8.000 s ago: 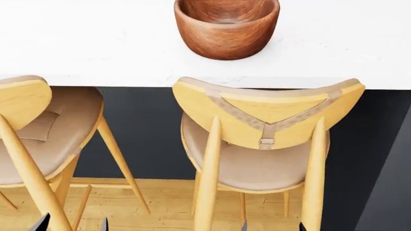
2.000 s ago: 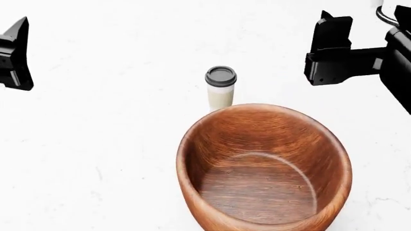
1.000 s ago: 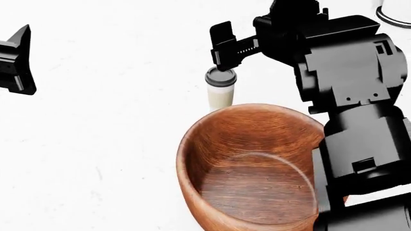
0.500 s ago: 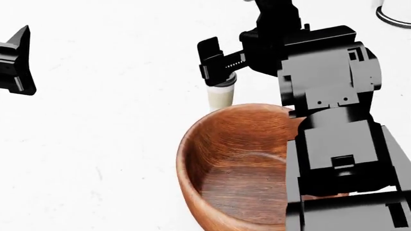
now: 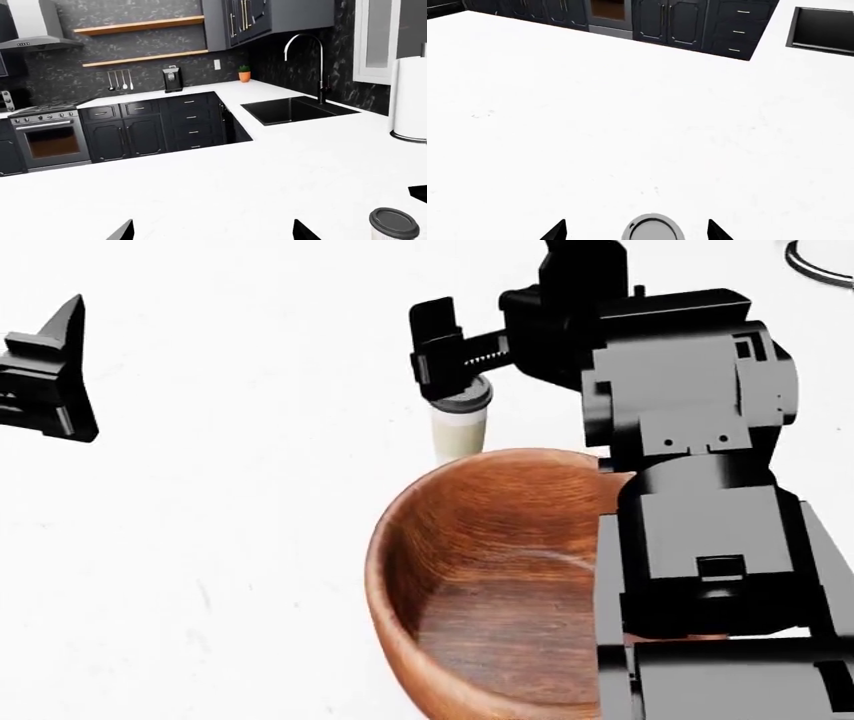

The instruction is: Place the cup inside the bowl on the dining table and move the bowl to any counter.

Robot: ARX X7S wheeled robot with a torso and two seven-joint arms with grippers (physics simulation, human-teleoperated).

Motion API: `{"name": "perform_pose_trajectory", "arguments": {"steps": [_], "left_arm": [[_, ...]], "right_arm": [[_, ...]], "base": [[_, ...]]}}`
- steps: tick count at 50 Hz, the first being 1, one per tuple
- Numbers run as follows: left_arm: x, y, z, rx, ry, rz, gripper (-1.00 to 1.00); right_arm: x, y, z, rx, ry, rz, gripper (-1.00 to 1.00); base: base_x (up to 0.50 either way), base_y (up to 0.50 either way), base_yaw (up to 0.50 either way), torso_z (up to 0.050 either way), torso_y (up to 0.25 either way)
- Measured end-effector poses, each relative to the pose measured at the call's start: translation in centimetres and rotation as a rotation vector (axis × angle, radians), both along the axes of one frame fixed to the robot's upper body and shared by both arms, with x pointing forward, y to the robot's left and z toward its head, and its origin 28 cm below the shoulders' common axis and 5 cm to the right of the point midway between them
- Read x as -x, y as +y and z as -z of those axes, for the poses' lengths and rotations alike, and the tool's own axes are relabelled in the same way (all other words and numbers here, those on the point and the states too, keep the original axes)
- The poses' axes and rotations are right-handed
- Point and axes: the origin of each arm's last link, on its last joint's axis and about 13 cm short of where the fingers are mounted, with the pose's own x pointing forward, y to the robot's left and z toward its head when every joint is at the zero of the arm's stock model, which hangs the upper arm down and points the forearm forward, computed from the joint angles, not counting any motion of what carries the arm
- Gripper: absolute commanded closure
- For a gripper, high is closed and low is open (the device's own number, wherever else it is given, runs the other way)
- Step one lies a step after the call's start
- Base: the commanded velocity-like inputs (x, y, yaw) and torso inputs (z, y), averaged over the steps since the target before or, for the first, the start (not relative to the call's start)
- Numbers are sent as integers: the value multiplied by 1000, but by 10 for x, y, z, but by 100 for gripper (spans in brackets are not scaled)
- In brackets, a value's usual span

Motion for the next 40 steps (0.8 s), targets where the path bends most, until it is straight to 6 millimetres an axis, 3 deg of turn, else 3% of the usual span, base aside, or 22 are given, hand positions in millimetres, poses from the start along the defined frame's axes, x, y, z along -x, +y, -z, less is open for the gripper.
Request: {"name": "perform_pose_trajectory", "arguments": {"steps": [12, 40], "left_arm": [[-2, -4, 1, -4, -11, 1, -100], [7, 25, -6, -5, -21, -5, -100]], "right_arm": [[-1, 0, 0, 3, -20, 3, -100], [-2, 0, 0, 9, -45, -19, -100]], "base": [[0, 0, 0, 24, -130], [0, 0, 0, 21, -81]]}}
